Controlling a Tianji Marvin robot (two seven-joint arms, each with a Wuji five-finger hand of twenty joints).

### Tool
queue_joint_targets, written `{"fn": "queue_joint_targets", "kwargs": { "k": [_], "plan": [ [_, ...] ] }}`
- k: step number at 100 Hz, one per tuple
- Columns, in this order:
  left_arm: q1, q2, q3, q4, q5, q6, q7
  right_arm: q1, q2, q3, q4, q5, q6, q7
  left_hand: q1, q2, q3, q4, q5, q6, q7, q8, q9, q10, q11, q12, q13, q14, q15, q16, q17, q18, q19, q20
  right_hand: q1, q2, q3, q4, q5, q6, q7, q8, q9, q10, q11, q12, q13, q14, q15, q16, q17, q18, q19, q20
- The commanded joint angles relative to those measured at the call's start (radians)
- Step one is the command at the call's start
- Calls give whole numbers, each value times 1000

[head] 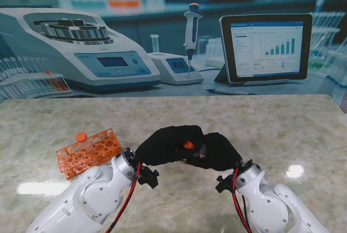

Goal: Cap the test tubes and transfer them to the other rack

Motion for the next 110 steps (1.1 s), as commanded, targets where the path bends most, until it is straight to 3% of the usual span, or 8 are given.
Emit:
{"fn": "queue_joint_targets", "kwargs": {
  "k": [1,21,41,56,63,80,97,110],
  "plan": [
    [-4,1,-7,-14,2,5,-5,-4,-4,-6,-1,-4,4,1,200,231,332,50,85,0,317,110,172,-122,560,130,-34,-39,42,33,-8,5,-1,80,32,-3,-18,-29,-20,-78,-17,-15,-27,29,-22,-12,10,2,-65,-15,4,18,7,-2],
    [-7,4,-13,-25,3,1,-18,0,-4,-10,1,-8,7,-1,200,230,331,50,113,-20,336,124,179,-130,560,141,-33,-42,44,40,-5,2,-5,102,39,-13,-25,-38,-44,-76,-52,-69,-44,41,-64,-40,13,-11,-107,-26,0,12,-16,-2],
    [-7,7,-20,-40,3,-1,-29,1,-5,-10,2,-15,10,-8,200,229,330,51,128,-30,342,139,184,-133,556,148,-32,-45,43,41,-4,1,-9,108,70,-32,-31,-44,-96,-88,-88,-256,-75,54,-127,-87,13,-5,-190,-40,-15,19,-80,3],
    [-1,9,-31,-55,6,-3,-33,0,-5,-11,3,-20,12,-14,200,228,329,52,133,-33,341,147,186,-134,553,151,-32,-44,42,42,-6,-1,-13,110,86,-36,-20,-45,-109,-76,-118,-341,-90,65,-169,-114,10,2,-238,-53,-25,24,-107,2],
    [2,10,-37,-63,11,-6,-34,1,-5,-11,4,-22,13,-15,200,229,327,52,132,-35,340,149,186,-135,552,151,-32,-45,41,42,-7,-4,-18,109,87,-33,-16,-46,-125,-61,-128,-425,-98,72,-200,-137,11,4,-270,-55,-33,26,-119,9],
    [10,13,-49,-77,15,-11,-43,3,-6,-16,7,-22,17,-17,200,230,325,53,135,-38,341,156,185,-137,554,153,-34,-47,38,42,-10,-5,-26,110,96,-29,-13,-45,-131,-46,-145,-477,-107,82,-221,-153,8,8,-282,-54,-34,22,-118,15],
    [19,15,-62,-86,16,-12,-47,5,-5,-17,9,-23,20,-12,200,229,326,54,136,-39,340,159,184,-135,554,153,-33,-47,37,43,-11,-5,-29,111,102,-26,-13,-44,-150,-10,-144,-604,-120,94,-265,-194,8,16,-330,-54,-48,22,-128,28],
    [23,16,-66,-92,15,-13,-52,7,-4,-18,10,-20,22,-7,200,229,326,54,135,-39,337,160,182,-134,553,152,-34,-47,37,43,-11,-5,-30,113,135,-7,-9,-47,-144,0,-152,-637,-120,100,-276,-205,8,19,-337,-52,-49,22,-129,30]
  ]
}}
